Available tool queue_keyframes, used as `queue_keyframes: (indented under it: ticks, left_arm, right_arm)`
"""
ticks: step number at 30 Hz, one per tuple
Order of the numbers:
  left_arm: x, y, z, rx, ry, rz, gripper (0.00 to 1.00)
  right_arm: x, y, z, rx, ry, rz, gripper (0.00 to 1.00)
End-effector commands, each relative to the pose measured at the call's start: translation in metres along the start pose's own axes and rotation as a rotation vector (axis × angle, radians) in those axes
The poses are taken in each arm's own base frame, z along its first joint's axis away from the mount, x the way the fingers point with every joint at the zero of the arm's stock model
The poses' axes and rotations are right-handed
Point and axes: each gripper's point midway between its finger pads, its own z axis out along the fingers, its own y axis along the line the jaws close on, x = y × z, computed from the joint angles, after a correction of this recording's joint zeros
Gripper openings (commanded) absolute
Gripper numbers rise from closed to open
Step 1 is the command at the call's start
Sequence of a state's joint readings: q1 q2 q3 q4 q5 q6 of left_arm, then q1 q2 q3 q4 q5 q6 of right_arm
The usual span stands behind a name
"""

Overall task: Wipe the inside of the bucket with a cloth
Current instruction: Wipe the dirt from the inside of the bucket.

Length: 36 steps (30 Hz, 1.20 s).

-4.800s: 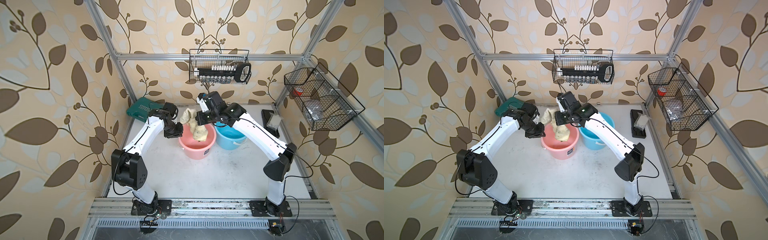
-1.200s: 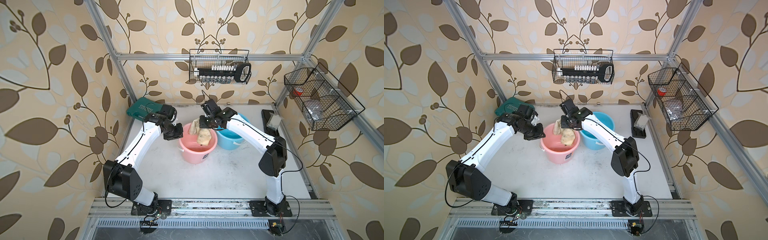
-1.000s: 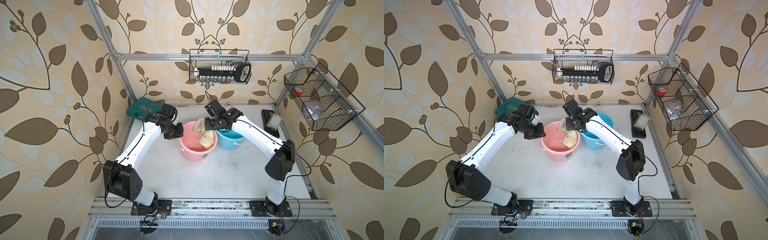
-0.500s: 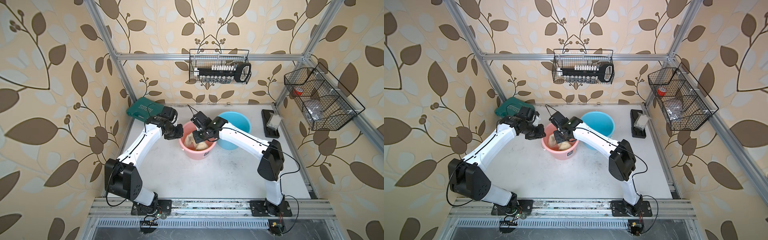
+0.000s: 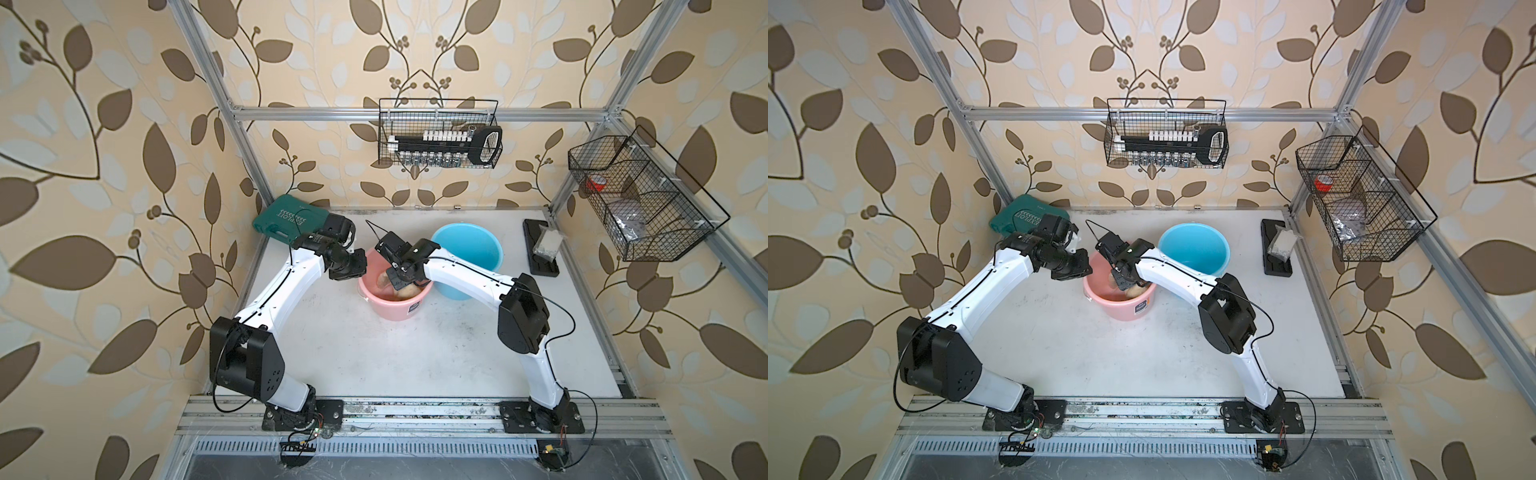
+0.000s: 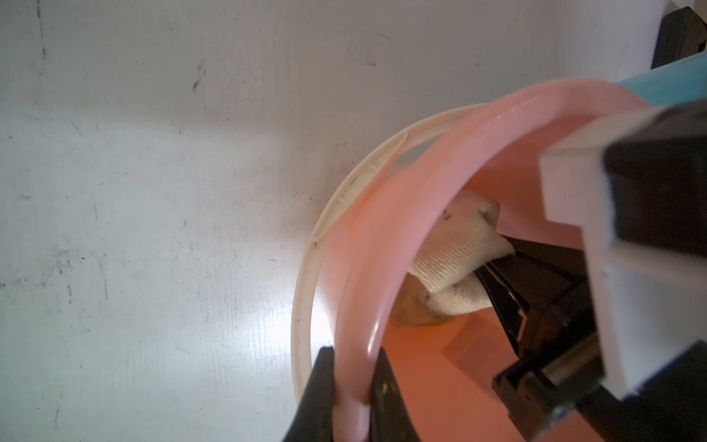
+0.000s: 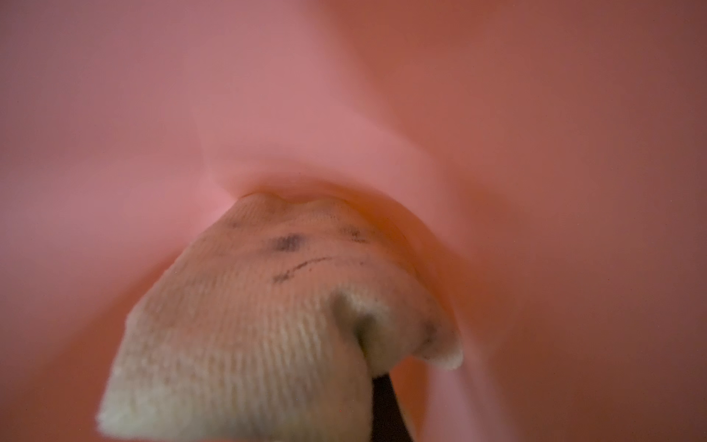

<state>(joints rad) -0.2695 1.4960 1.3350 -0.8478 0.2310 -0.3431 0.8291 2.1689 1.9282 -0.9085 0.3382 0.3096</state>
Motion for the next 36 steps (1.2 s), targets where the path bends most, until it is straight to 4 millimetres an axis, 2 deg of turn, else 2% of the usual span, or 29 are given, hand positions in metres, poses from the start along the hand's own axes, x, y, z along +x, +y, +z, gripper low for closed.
queue_keyframes:
  ticks: [1,8,13,18,23,27,32,36]
  left_arm:
    - [0.002,0.006,0.005,-0.034,-0.005,0.012,0.0]
    - [0.0,0.01,0.007,-0.052,-0.02,0.029,0.0]
    - [0.005,0.006,0.006,-0.018,-0.021,0.036,0.0]
    - [0.009,0.001,0.001,0.01,-0.015,0.045,0.0]
    - [0.012,-0.005,0.001,0.038,0.003,0.045,0.0]
    - [0.016,-0.004,0.004,0.019,0.014,0.067,0.0]
    - [0.018,-0.001,0.006,-0.014,0.002,0.101,0.0]
    - [0.018,-0.003,0.001,-0.014,-0.045,0.124,0.0]
  right_arm:
    - [0.009,-0.011,0.009,0.076,0.052,-0.056,0.0]
    - [0.016,-0.014,0.019,0.103,0.096,-0.097,0.0]
    - [0.02,-0.025,0.043,0.086,0.156,0.0,0.0]
    - [0.025,-0.021,0.064,0.034,0.206,0.064,0.0]
    - [0.035,0.0,0.083,-0.031,0.29,0.085,0.0]
    - [0.05,0.027,0.092,-0.125,0.361,0.081,0.0]
    - [0.069,0.064,0.086,-0.291,0.446,0.076,0.0]
    - [0.073,0.088,0.068,-0.434,0.454,0.085,0.0]
